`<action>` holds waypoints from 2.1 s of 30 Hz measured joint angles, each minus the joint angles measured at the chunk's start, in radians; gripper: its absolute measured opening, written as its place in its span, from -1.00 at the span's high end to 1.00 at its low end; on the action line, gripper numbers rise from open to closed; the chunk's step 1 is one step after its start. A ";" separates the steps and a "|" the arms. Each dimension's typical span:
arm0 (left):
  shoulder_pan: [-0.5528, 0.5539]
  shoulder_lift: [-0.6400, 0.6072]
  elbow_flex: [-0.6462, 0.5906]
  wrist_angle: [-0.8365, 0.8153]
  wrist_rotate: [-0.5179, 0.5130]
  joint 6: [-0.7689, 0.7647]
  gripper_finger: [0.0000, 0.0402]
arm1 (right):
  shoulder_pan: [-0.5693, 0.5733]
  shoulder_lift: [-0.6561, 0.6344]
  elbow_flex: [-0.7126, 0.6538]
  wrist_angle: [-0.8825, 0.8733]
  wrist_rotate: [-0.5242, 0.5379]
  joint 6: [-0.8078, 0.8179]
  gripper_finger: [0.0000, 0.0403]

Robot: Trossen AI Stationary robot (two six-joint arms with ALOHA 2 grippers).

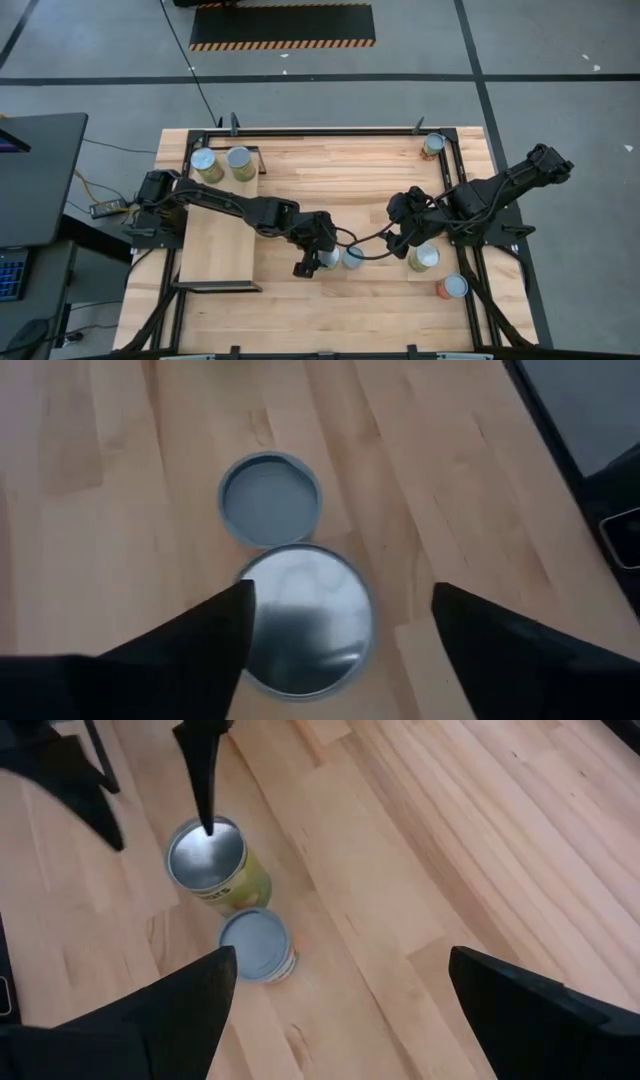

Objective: Pick and place cans onto a shelf
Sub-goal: Put the left canned pears on the shelf

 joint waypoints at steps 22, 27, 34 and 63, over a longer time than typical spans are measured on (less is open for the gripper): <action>0.000 0.087 0.000 -0.030 -0.101 0.048 -0.97 | 0.000 0.000 0.000 0.026 -0.003 0.016 -0.85; 0.000 0.118 -0.001 -0.039 -0.099 0.048 -0.97 | 0.000 0.000 0.000 0.033 -0.003 0.036 -0.85; -0.002 0.129 0.000 0.005 -0.099 0.058 -0.94 | 0.000 0.000 0.000 0.034 -0.004 0.040 -0.85; -0.007 -0.112 0.326 -0.509 -0.194 -0.120 -0.59 | 0.000 0.000 0.000 0.040 -0.004 -0.060 -0.85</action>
